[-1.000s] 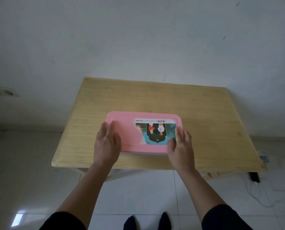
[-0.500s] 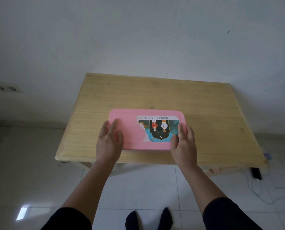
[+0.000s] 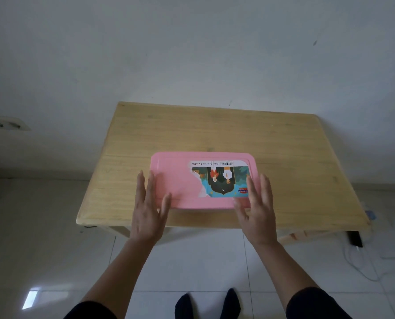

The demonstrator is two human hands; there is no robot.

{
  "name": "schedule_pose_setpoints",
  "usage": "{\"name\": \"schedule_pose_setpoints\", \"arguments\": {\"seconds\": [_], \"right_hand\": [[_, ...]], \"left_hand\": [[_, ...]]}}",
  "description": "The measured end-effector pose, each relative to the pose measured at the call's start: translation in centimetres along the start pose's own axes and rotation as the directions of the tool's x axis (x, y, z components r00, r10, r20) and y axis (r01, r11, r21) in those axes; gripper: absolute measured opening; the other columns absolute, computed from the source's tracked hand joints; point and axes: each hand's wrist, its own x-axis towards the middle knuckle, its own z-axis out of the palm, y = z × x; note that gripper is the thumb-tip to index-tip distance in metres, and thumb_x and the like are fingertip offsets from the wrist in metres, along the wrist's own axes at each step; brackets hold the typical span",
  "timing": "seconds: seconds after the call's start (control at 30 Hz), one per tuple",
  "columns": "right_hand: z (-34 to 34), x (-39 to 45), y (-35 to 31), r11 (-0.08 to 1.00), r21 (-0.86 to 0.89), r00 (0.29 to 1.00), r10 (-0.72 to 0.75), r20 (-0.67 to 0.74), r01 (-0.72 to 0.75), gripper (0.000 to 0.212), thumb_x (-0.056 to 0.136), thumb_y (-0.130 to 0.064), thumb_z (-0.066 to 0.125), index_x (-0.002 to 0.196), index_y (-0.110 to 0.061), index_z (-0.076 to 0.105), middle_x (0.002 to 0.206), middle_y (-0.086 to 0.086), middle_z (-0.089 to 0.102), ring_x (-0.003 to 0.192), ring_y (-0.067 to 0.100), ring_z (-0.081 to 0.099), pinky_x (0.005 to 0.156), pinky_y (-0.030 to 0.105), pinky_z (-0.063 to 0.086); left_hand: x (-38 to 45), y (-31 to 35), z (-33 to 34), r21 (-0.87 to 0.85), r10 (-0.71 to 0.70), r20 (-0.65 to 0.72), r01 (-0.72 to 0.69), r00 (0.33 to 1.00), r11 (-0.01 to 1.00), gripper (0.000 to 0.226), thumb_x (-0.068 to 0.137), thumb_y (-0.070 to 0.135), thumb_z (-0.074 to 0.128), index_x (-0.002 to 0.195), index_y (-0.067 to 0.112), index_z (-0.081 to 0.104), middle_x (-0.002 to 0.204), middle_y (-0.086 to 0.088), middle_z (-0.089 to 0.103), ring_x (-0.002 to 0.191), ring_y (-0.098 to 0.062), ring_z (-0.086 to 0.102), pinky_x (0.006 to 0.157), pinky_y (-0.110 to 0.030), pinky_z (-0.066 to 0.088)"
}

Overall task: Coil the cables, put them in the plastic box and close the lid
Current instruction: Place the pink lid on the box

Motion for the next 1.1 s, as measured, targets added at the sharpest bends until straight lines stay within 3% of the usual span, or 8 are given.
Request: {"name": "schedule_pose_setpoints", "arguments": {"seconds": [0.17,0.27,0.37,0.47,0.53,0.67,0.87,1.1], "right_hand": [[-0.3,-0.3,0.4,0.984,0.174,0.994,0.033,0.100,-0.050,0.087,0.082,-0.069,0.041,0.138,-0.003,0.039,0.147,0.028,0.029,0.140,0.027,0.018,0.106,0.007,0.018],[-0.3,-0.2,0.8,0.978,0.206,0.991,0.017,0.130,-0.044,0.093,0.077,-0.071,0.045,0.139,-0.002,0.037,0.147,0.026,0.025,0.139,0.023,0.017,0.103,0.000,0.015],[-0.2,-0.2,1.0,0.978,0.206,0.990,0.013,0.140,-0.042,0.097,0.074,-0.072,0.048,0.141,-0.003,0.034,0.148,0.027,0.023,0.138,0.022,0.017,0.102,0.001,0.018],[-0.1,-0.1,1.1,0.985,0.170,0.989,0.013,0.145,-0.038,0.098,0.070,-0.069,0.056,0.141,-0.005,0.033,0.149,0.025,0.023,0.138,0.022,0.019,0.102,0.013,0.027],[0.2,0.5,1.1,0.987,0.151,0.992,0.030,0.125,-0.049,0.093,0.070,-0.060,0.061,0.140,-0.003,0.036,0.148,0.025,0.026,0.138,0.025,0.023,0.101,0.019,0.030],[0.8,3.0,1.2,0.987,0.148,0.993,0.045,0.113,-0.062,0.094,0.066,-0.054,0.067,0.136,0.001,0.040,0.145,0.030,0.029,0.136,0.032,0.026,0.105,0.009,0.015],[2.3,8.9,1.9,0.992,0.117,0.995,0.029,0.092,-0.039,0.088,0.066,-0.043,0.072,0.136,0.000,0.041,0.146,0.030,0.027,0.137,0.035,0.026,0.105,0.028,0.023],[6.4,17.6,4.3,0.990,0.135,0.996,0.024,0.081,-0.035,0.087,0.069,-0.034,0.079,0.139,-0.004,0.037,0.149,0.027,0.023,0.140,0.032,0.021,0.106,0.020,0.018]], "left_hand": [[-1.0,-1.1,0.4,-0.079,0.028,0.046,-0.024,0.999,0.997,0.087,0.079,0.067,0.040,0.146,0.015,0.019,0.154,-0.016,0.015,0.138,-0.018,0.016,0.102,-0.037,0.026],[-0.9,-1.3,0.5,-0.105,0.041,0.038,-0.036,0.998,0.994,0.094,0.076,0.076,0.032,0.145,0.015,0.020,0.152,-0.018,0.020,0.134,-0.012,0.018,0.101,-0.036,0.028],[-1.1,-1.2,0.6,-0.126,0.021,0.053,-0.014,0.998,0.992,0.097,0.074,0.079,0.029,0.146,0.016,0.018,0.152,-0.017,0.017,0.133,-0.014,0.018,0.101,-0.037,0.027],[-0.8,-1.2,0.4,-0.120,0.014,0.082,-0.004,0.997,0.993,0.097,0.074,0.079,0.031,0.146,0.014,0.019,0.151,-0.019,0.019,0.136,-0.021,0.021,0.101,-0.037,0.026],[-0.1,-0.8,0.4,-0.114,-0.007,0.073,0.015,0.997,0.993,0.092,0.076,0.070,0.041,0.145,0.011,0.023,0.150,-0.021,0.022,0.137,-0.031,0.025,0.102,-0.036,0.026],[2.5,0.1,0.8,-0.104,-0.025,0.033,0.028,0.999,0.994,0.078,0.078,0.037,0.063,0.143,0.008,0.028,0.149,-0.021,0.027,0.137,-0.032,0.027,0.106,-0.034,0.024],[8.1,0.2,2.4,-0.069,0.006,-0.009,-0.007,1.000,0.998,0.075,0.080,0.033,0.064,0.140,0.003,0.032,0.145,-0.025,0.031,0.134,-0.038,0.033,0.104,-0.041,0.030],[17.3,0.3,5.5,-0.043,0.010,-0.022,-0.011,1.000,0.999,0.073,0.083,0.032,0.064,0.142,0.006,0.029,0.148,-0.025,0.027,0.136,-0.037,0.029,0.107,-0.043,0.029]]}}
